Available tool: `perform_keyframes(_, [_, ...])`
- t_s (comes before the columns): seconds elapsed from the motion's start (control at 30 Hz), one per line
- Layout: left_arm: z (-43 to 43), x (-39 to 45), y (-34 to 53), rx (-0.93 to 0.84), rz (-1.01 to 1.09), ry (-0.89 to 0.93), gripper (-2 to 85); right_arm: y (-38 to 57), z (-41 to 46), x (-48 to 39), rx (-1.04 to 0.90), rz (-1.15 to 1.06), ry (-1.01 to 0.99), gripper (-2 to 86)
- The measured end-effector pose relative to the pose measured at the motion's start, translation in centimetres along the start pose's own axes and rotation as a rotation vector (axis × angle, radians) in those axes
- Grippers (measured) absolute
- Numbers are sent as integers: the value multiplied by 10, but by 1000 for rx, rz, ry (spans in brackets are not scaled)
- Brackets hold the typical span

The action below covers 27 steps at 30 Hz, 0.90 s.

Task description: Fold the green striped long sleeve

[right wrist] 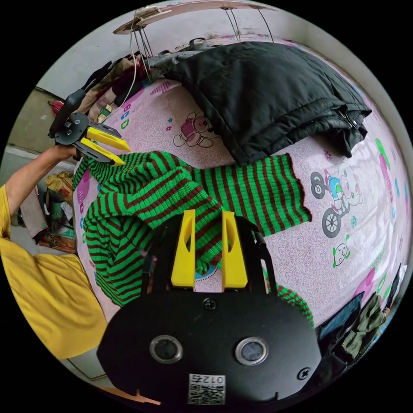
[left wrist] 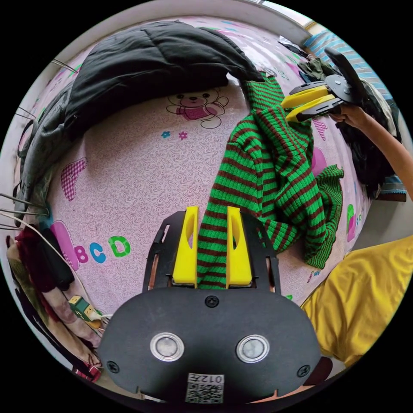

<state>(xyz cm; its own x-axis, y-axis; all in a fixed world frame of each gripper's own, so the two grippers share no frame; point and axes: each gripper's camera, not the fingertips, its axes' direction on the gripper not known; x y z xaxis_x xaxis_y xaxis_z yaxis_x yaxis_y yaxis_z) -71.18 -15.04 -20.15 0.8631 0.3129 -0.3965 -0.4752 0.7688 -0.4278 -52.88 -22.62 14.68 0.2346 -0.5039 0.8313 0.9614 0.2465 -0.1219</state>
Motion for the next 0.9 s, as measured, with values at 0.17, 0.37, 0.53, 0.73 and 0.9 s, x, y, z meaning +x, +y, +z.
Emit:
perform_keyframes(0.17, [-8, 2, 3, -16, -16, -22, 23, -10, 8, -1, 1, 22, 37, 31])
perform_keyframes(0.37, [-31, -3, 29, 64, -87, 26, 2, 8, -10, -3, 97, 83, 23, 11])
perform_keyframes(0.53, [-35, -3, 53, 55, -135, 48, 0, 16, -5, -20, 58, 64, 70, 12])
perform_keyframes(0.73, [-40, 18, 63, 18, -92, -30, 0, 6, 3, -51, 44, 20, 97, 38])
perform_keyframes(0.9, [-48, 18, 92, 79, -138, 21, 1, 5, 0, -74, 51, 6, 86, 80])
